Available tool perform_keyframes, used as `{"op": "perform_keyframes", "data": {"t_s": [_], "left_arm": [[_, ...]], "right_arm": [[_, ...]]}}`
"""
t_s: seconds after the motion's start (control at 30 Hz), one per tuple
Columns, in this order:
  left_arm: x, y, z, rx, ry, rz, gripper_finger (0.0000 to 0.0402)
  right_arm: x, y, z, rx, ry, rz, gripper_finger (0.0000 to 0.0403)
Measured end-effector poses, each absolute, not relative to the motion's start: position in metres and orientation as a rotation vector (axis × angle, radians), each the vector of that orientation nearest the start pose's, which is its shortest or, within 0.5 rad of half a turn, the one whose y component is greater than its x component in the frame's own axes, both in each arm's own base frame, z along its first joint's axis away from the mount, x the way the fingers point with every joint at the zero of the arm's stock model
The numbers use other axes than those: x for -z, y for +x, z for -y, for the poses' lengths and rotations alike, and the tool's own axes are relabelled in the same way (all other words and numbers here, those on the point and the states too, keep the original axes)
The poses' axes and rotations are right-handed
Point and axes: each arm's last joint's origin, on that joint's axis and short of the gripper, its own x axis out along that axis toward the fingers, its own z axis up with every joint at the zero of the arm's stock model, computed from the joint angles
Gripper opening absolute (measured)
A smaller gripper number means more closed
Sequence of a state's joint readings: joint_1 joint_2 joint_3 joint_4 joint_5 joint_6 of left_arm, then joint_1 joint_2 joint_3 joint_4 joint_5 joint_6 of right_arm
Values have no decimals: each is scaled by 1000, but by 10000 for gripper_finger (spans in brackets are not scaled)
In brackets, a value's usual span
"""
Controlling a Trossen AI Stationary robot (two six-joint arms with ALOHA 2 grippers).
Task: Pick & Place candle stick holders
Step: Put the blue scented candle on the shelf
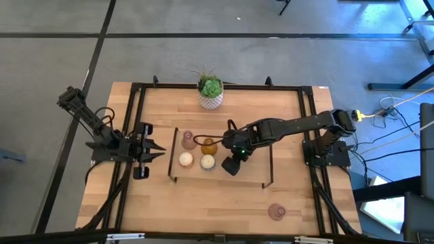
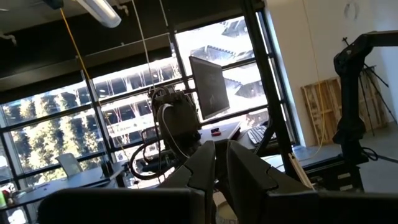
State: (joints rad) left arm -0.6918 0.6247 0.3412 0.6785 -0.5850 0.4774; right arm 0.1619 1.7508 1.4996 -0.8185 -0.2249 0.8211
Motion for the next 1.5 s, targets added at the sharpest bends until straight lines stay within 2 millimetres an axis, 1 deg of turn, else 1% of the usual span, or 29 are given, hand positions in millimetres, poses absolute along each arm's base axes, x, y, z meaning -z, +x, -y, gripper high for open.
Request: {"op": "perform_keyframes", "data": {"t_s": [0.17,0.37,0.43,0.53,0.67,0.77,0.87,1.0,1.1,1.17,1.27,1.33,1.43,1.5], "left_arm": [[-282,120,79,27,238,333,36],[-282,120,79,27,238,333,36],[-282,120,79,27,238,333,36],[-282,120,79,27,238,333,36],[-282,120,79,27,238,332,36],[-282,120,79,27,238,332,36],[-282,120,79,27,238,332,36],[-282,120,79,26,240,332,36],[-282,120,79,26,243,331,36],[-282,120,79,26,243,331,36],[-282,120,79,25,243,332,36],[-282,120,79,25,245,331,36],[-282,120,79,25,247,332,36],[-282,120,79,24,250,332,36]], "right_arm": [[-277,359,-65,121,744,-1156,276],[-278,358,-59,128,722,-1162,289],[-284,356,-56,182,679,-1176,289],[-298,355,-51,247,593,-1144,289],[-328,352,-48,297,514,-1096,289],[-351,352,-55,248,461,-1028,289],[-373,351,-67,160,417,-967,289],[-386,346,-83,98,352,-931,289],[-383,344,-90,118,251,-927,288],[-373,342,-94,133,186,-965,284],[-353,343,-103,94,123,-1045,280],[-343,343,-107,103,83,-1071,274],[-333,340,-107,213,-21,-1075,247],[-327,340,-105,276,-77,-1059,209]]}}
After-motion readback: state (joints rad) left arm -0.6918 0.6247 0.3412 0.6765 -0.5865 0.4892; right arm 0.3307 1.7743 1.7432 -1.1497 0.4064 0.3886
